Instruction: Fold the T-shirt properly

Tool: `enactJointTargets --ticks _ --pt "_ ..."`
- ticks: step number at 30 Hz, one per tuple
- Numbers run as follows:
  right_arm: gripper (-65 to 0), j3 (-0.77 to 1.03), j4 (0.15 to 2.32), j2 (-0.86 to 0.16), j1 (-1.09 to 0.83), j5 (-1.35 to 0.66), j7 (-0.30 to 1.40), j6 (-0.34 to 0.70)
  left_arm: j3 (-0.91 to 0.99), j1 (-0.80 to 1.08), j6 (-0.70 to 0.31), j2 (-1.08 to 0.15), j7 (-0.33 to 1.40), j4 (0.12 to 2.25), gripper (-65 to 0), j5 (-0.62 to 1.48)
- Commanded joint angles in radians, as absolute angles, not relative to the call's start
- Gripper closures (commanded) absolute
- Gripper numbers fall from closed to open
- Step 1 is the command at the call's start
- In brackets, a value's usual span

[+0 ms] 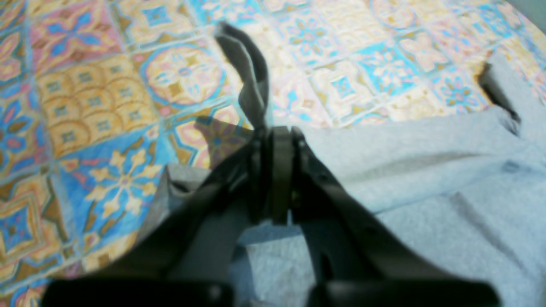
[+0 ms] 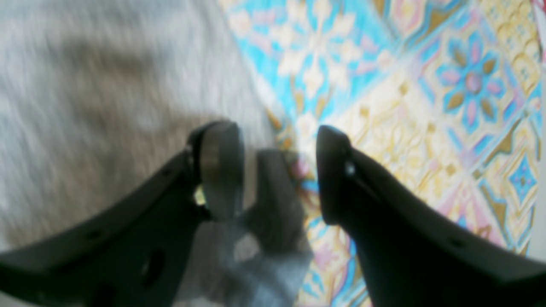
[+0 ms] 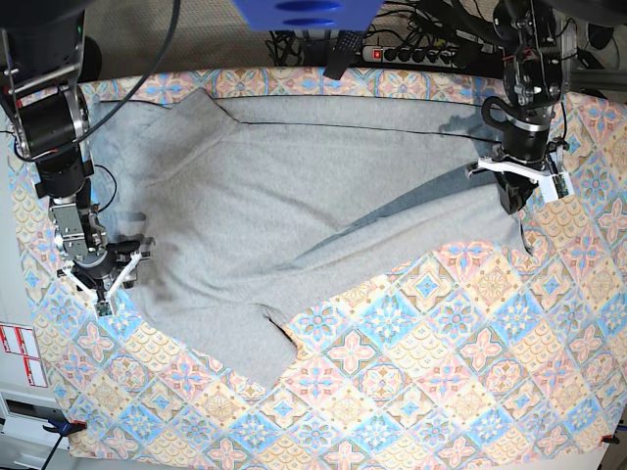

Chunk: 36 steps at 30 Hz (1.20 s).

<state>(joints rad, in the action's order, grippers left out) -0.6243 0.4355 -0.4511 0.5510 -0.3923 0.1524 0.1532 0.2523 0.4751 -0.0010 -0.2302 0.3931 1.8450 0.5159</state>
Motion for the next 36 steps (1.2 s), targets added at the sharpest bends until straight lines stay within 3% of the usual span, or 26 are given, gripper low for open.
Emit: enactJointTargets --ticks 1,5,11,15,19,24,32,36 --pt "-30.3 -0.624 0.444 -0.461 0.587 -0.395 0.124 0.147 0.259 0.473 -0.004 -0.239 0.366 1.863 0.0 0.516" --pt "-35.1 -0.622 0.444 -0.461 0.582 -0.397 0.124 0.147 0.259 0.473 -0.004 -0.239 0.366 1.863 0.0 0.516" --pt "-35.4 -0.624 0.444 -0.461 0.578 -0.397 0.116 0.153 0.259 0.473 -0.004 -0.237 0.366 1.863 0.0 0.516" --pt "-35.1 -0.621 0.443 -0.461 0.542 -0.403 0.117 0.318 0.259 0.473 -0.004 -0.237 0.366 1.863 0.0 0.516" --pt "-29.8 -0.621 0.443 -0.461 0.513 -0.404 0.114 0.44 0.259 0.473 -0.004 -0.237 0.366 1.862 0.0 0.516" --pt "-26.3 -0.621 0.443 -0.46 0.492 -0.404 0.117 0.458 0.257 0.473 -0.004 -0.237 0.366 1.862 0.0 0.516" --pt "-3.0 -0.536 0.447 -0.46 0.473 -0.403 0.087 0.538 0.257 0.473 -0.004 -0.237 0.366 1.862 0.0 0.516" --pt "-0.9 -0.39 0.452 -0.46 0.472 -0.4 0.09 0.538 0.257 0.481 -0.004 -0.237 0.364 1.862 0.0 0.516"
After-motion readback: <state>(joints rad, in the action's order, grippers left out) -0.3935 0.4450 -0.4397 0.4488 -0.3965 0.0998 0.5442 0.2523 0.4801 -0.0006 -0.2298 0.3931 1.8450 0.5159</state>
